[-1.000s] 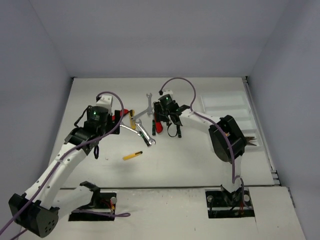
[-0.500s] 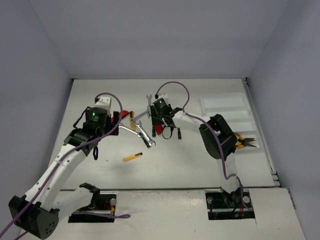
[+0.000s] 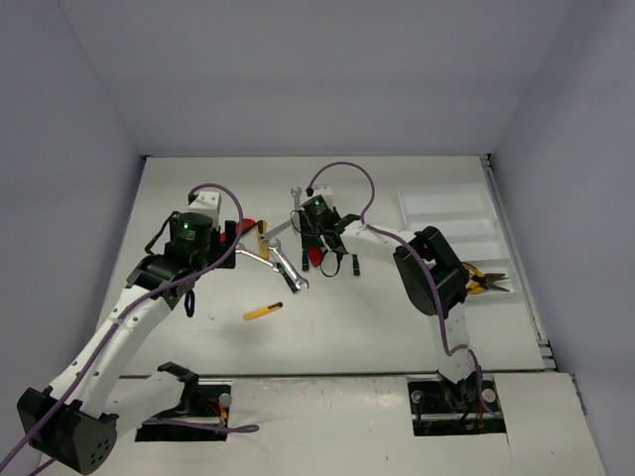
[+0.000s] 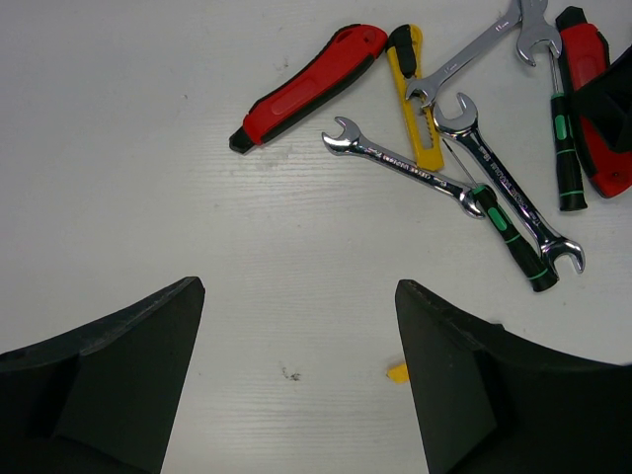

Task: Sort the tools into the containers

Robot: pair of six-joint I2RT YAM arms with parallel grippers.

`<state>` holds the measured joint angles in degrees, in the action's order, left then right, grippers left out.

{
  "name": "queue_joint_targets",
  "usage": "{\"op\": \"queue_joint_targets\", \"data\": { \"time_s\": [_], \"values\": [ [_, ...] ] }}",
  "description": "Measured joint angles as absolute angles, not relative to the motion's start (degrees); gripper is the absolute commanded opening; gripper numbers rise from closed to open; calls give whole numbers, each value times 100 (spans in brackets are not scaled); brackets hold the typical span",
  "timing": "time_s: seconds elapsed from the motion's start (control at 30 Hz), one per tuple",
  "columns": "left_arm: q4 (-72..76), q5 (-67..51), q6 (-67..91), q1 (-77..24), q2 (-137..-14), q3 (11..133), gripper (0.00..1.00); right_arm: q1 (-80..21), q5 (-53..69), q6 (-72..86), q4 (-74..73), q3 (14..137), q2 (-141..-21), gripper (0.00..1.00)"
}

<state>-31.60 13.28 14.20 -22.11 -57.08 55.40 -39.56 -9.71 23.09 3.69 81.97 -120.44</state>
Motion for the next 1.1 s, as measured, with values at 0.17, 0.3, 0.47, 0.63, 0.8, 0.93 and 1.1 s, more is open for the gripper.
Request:
{"op": "queue_joint_targets", "data": {
  "time_s": [0.17,0.3,0.47,0.63,0.8,0.93,1.1],
  "values": [
    [-3166,1308,1420,-2211,-5708,5540,75,-3973,-974,2268,375,8197,-12044,46],
    [-3168,1308,1420,-2211,-5710,5540,75,-3981,-955,2224,404,8198,-12056,46],
    [-3173,1306,1420,-2211,-5710,5540,75,-3985,-850,2217,433,8246,-12126,42],
    [-3189,1306,1420,-2211,-5717,5540,75,-4046,-758,2251,532,8287,-12242,24],
    [-3200,1302,1420,-2211,-5740,5540,75,-4091,-774,2246,558,8291,-12263,7],
    [-3222,1297,1420,-2211,-5746,5540,75,-4091,-815,2228,529,8291,-12249,0],
    [-3236,1291,1420,-2211,-5754,5540,75,-4042,-1035,2191,301,8177,-11995,0]
  ]
}}
